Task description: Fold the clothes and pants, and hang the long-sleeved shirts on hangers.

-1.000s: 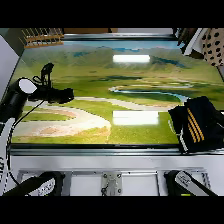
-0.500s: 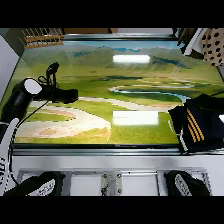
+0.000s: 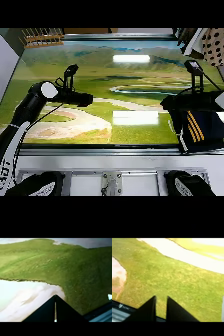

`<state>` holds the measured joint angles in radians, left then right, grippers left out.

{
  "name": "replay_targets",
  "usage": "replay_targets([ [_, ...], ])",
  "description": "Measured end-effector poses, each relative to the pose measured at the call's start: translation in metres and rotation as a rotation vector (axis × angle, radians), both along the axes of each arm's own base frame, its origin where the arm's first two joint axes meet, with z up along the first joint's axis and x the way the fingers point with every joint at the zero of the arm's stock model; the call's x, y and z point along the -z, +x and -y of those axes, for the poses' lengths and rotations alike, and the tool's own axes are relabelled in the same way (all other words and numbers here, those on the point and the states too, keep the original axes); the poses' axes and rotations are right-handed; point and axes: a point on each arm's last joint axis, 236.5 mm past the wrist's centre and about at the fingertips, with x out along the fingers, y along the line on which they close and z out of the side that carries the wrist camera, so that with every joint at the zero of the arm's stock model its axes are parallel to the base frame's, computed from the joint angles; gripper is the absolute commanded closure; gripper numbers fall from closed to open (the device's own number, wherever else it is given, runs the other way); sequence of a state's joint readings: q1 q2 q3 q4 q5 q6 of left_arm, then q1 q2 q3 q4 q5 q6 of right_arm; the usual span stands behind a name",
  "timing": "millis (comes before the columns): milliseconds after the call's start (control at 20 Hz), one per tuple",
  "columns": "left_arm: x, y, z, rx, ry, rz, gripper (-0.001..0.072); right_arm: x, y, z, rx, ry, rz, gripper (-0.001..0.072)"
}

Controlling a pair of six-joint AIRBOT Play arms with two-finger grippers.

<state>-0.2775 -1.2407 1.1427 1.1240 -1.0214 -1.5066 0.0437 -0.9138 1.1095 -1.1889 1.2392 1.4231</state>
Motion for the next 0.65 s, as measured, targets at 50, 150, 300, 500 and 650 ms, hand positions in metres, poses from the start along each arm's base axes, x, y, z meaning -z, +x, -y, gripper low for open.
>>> replay_targets([
  [50,0.0001,-0.0012,0.0023,0.007,0.001,0.0,0.0702,0.0011,0.0002,-0.0024,-0.008,0.0,-0.002,0.0682],
  [150,0.0,-0.0027,0.0051,0.014,0.001,0.0,0.0702,0.0027,-0.0002,-0.0057,-0.018,0.0,-0.007,0.0682],
  [300,0.0001,-0.0037,0.0068,0.019,0.001,0.0,0.0702,0.004,-0.001,-0.0082,-0.026,0.002,-0.013,0.0682],
  [500,-0.0001,-0.0036,0.0075,0.019,0.0,0.002,0.0702,0.0042,-0.0013,-0.0091,-0.029,0.002,-0.014,0.0682],
  [650,-0.0003,-0.0034,0.0077,0.018,-0.001,0.002,0.0702,0.0042,-0.0013,-0.0091,-0.029,0.002,-0.014,0.0682],
])
